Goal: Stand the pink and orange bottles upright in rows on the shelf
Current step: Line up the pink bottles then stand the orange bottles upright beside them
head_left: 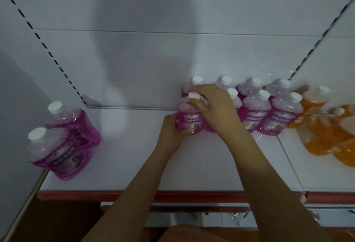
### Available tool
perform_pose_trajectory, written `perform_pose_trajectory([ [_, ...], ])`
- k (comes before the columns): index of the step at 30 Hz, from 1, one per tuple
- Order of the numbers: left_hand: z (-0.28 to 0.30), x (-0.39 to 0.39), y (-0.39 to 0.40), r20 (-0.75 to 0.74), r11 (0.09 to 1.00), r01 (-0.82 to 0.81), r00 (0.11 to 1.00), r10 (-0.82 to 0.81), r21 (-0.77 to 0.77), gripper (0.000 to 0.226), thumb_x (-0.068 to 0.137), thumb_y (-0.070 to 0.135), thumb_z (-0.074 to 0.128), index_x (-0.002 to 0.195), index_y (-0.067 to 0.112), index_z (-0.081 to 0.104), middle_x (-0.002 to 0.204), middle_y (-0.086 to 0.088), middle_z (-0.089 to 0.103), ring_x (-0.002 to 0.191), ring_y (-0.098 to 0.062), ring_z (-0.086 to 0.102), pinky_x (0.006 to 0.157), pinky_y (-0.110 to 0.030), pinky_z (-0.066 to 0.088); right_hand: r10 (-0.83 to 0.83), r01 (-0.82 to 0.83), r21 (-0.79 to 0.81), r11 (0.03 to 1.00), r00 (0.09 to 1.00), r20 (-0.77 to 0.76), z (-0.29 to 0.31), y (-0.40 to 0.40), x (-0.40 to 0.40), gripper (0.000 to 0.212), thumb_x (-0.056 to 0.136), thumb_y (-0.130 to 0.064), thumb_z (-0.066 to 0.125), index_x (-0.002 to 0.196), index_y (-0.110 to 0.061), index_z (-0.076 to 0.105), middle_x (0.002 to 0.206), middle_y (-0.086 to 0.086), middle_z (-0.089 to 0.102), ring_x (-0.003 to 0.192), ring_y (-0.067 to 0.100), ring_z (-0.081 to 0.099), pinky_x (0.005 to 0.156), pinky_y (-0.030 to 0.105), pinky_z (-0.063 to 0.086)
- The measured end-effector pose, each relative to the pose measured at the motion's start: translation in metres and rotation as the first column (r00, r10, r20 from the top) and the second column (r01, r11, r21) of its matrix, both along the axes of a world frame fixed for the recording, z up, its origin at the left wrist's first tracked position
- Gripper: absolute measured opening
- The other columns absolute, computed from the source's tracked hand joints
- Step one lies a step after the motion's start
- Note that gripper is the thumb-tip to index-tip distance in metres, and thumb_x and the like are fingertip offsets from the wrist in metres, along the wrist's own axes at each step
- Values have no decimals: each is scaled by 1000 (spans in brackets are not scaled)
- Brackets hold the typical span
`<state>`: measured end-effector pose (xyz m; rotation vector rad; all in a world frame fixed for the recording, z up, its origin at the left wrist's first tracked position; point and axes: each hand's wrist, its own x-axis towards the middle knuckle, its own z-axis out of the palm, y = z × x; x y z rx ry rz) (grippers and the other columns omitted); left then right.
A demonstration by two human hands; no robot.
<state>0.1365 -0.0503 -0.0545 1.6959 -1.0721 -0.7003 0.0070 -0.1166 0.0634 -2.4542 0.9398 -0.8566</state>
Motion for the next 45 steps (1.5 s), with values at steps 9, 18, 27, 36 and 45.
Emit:
perform_pose_trajectory([
  [9,-1,-14,-7,37,997,-74,997,74,4,57,71,39,77,122,20,62,113,-4,69,103,-22,66,92,-38,53,-87,86,-39,996,996,-22,-20,-15,-4,32,87,-11,69,119,-7,67,110,11,69,101,29,59,86,18,32],
  [18,45,4,55,256,971,-151,947,195,-183,51,93,24,67,141,19,50,130,3,55,117,-6,55,99,-22,49,-96,95,17,995,969,227,2,23,32,34,94,-22,61,127,-17,61,131,0,58,120,15,51,98,5,26],
  [27,82,41,195,190,619,-613,618,763,-491,13,94,14,54,102,24,57,92,8,55,85,-10,56,71,-21,49,367,-379,-9,926,892,263,17,97,138,36,95,-32,59,129,-18,59,125,-3,59,113,13,56,99,36,49],
  [36,31,82,246,108,608,-793,601,792,-49,74,83,36,77,144,30,35,135,16,37,124,1,42,88,-5,35,708,-710,-2,704,702,-74,19,157,196,41,99,-31,54,139,-21,50,138,-3,52,125,15,47,101,33,42],
  [45,9,110,236,281,701,-710,689,668,74,63,78,43,80,133,26,54,123,8,65,107,-7,63,88,-25,53,664,-686,-45,726,717,-212,7,154,195,28,96,-20,56,124,-21,55,119,3,57,102,25,54,77,42,52],
])
